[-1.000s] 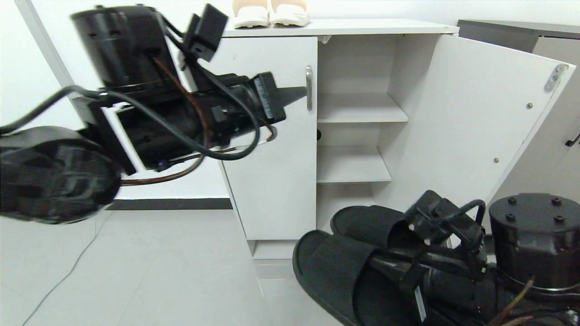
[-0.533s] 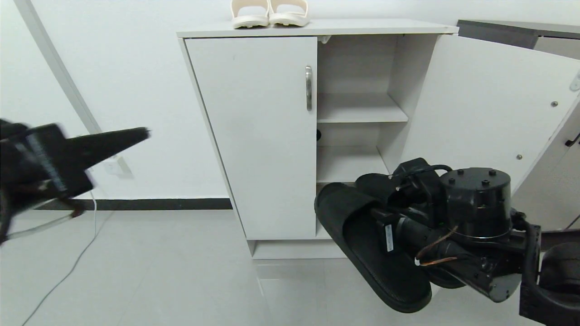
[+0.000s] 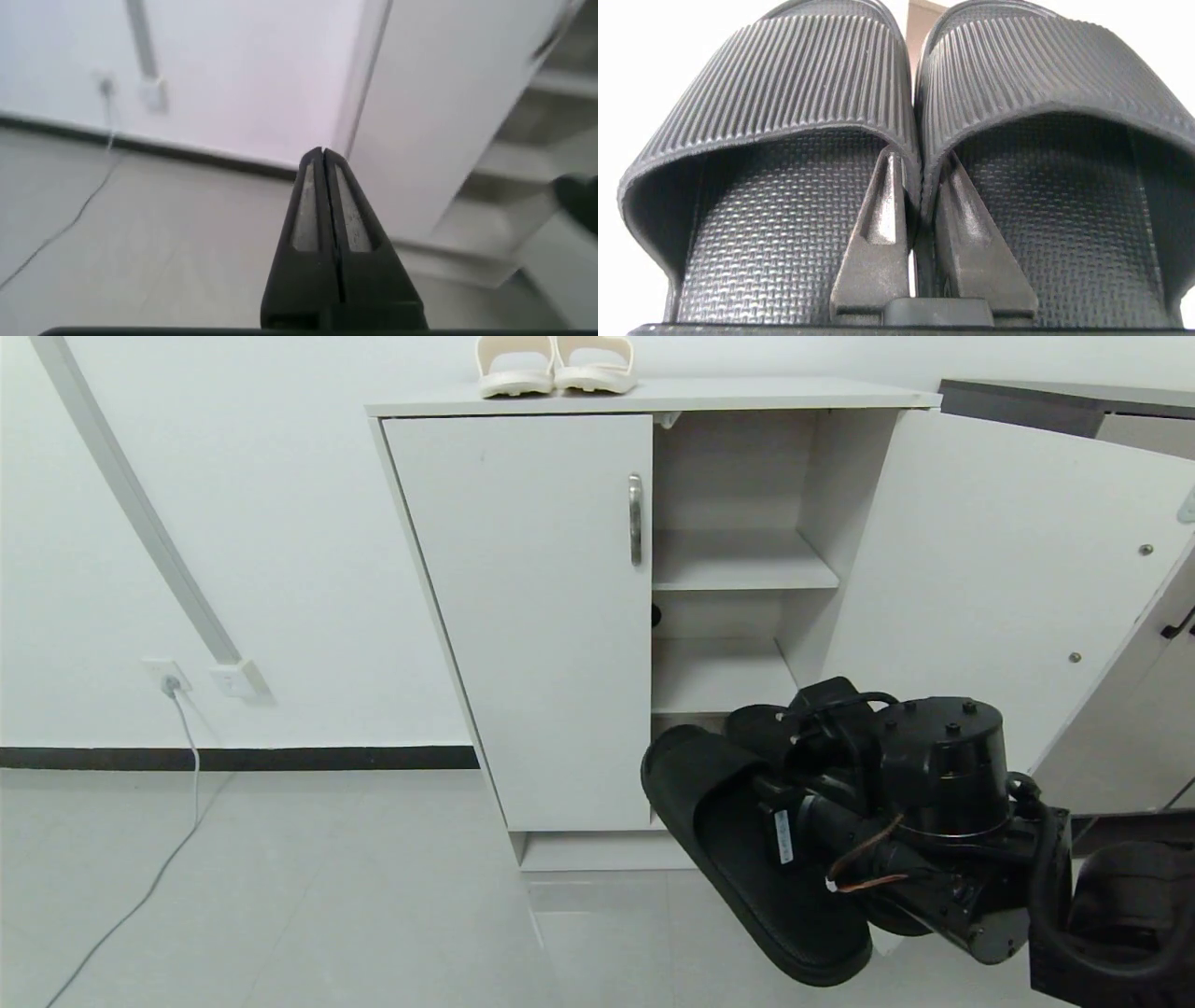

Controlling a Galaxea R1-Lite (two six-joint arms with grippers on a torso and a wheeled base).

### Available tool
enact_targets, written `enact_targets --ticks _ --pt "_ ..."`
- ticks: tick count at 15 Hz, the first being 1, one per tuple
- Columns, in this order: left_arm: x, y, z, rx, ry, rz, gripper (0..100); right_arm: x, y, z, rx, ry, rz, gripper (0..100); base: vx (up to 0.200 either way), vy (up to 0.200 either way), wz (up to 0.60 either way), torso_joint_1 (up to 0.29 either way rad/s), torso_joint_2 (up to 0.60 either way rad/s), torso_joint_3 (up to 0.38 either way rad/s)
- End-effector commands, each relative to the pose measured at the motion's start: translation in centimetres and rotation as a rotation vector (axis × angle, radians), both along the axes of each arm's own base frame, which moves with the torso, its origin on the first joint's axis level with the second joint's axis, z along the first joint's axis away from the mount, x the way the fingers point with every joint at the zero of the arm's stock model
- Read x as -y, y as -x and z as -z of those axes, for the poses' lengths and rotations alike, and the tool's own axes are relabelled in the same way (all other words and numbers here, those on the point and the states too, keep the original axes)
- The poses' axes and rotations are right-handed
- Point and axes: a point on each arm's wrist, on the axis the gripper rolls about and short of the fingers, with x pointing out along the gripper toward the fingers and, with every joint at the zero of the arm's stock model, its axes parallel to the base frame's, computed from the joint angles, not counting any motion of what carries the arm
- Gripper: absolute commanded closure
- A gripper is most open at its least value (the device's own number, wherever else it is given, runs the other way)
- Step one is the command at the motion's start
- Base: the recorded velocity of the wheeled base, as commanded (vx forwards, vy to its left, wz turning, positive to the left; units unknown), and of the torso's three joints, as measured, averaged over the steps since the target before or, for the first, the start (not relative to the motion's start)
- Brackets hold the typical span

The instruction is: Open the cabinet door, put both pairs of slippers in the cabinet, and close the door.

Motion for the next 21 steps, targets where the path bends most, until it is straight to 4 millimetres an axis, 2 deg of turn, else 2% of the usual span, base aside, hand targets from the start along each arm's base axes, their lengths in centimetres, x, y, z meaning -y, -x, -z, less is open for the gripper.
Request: enact_targets --ticks 1,3,5,6,10,11,12,14,16,18,20,21 --pt "0.2 2.0 6.2 0.026 -0.015 -0.083 100 0.0 0.0 0.1 -0.002 0.002 -0.001 100 0.000 0.000 0.00 0.000 0.00 0.000" --pt "0.3 1.8 9.4 0.004 -0.079 0.008 100 -0.2 0.2 0.2 -0.005 0.005 -0.010 100 0.000 0.000 0.00 0.000 0.00 0.000" --pt "0.3 1.2 10.1 0.026 -0.086 0.030 100 -0.3 0.5 0.3 -0.007 0.007 -0.019 100 0.000 0.000 0.00 0.000 0.00 0.000" --pt "0.4 0.5 11.7 0.014 -0.101 0.073 100 -0.4 0.6 0.3 -0.008 0.008 -0.022 100 0.000 0.000 0.00 0.000 0.00 0.000" --pt "0.6 0.4 11.7 0.030 -0.088 0.137 100 -0.8 0.6 0.3 0.003 -0.008 -0.034 100 0.000 0.000 0.00 0.000 0.00 0.000" --pt "0.5 0.4 11.8 0.030 -0.052 0.117 100 -1.0 0.4 0.3 0.017 -0.018 -0.032 100 0.000 0.000 0.00 0.000 0.00 0.000" --pt "0.3 0.5 11.8 0.029 -0.009 0.015 100 -1.1 0.2 0.4 0.033 -0.027 -0.031 100 0.000 0.000 0.00 0.000 0.00 0.000" --pt "0.3 0.5 11.8 0.022 -0.041 0.016 100 -1.2 0.2 0.7 0.036 -0.028 -0.032 100 0.000 0.000 0.00 0.000 0.00 0.000" --pt "0.8 0.4 11.8 0.028 -0.033 0.266 100 -1.3 0.4 0.6 0.039 -0.032 -0.041 100 0.000 0.000 0.00 0.000 0.00 0.000" --pt "0.7 0.4 11.8 0.028 -0.040 0.223 100 -1.4 0.6 0.6 0.040 -0.033 -0.047 100 0.000 0.000 0.00 0.000 0.00 0.000" --pt "0.4 0.4 12.0 0.006 -0.032 0.052 100 -1.4 0.6 0.5 0.047 -0.039 -0.047 100 0.000 0.000 0.00 0.000 0.00 0.000" --pt "0.3 0.4 12.1 0.005 -0.029 0.044 100 -1.5 0.6 0.7 0.043 -0.036 -0.047 100 0.000 0.000 0.00 0.000 0.00 0.000"
